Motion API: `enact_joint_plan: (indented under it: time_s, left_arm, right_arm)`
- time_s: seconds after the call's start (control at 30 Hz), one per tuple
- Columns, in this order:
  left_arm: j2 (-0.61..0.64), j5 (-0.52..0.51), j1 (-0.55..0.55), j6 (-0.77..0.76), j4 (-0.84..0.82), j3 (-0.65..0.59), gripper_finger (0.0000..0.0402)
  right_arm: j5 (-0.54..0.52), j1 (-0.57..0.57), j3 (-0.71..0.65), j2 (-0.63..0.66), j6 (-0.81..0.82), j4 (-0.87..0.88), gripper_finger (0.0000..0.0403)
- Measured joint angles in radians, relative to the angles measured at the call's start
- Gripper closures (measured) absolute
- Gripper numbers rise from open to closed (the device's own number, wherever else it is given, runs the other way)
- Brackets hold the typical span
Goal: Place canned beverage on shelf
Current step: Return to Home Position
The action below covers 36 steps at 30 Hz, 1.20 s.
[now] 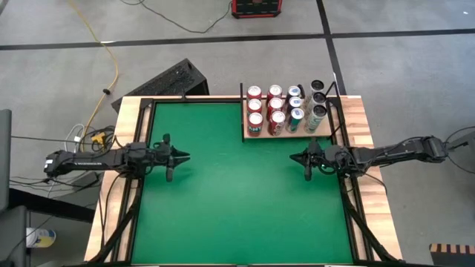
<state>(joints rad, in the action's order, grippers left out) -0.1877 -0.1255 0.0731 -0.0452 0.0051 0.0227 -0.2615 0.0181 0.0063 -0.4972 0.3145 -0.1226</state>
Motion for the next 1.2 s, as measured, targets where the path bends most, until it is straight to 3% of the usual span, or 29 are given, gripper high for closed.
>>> enact_joint_plan:
  time_s: [0.2,0.37,1.2]
  left_arm:
    - [0.137,0.115,0.000,0.061,-0.017,0.000,0.0345]
    - [0.184,0.113,0.000,0.044,-0.017,0.000,0.0345]
    - [0.181,0.111,0.000,0.048,-0.016,0.000,0.0345]
  right_arm:
    - [0.000,0.000,0.000,0.000,0.000,0.000,0.0376]
    - [0.000,0.000,0.000,0.000,0.000,0.000,0.0376]
    - [0.000,0.000,0.000,0.000,0.000,0.000,0.0376]
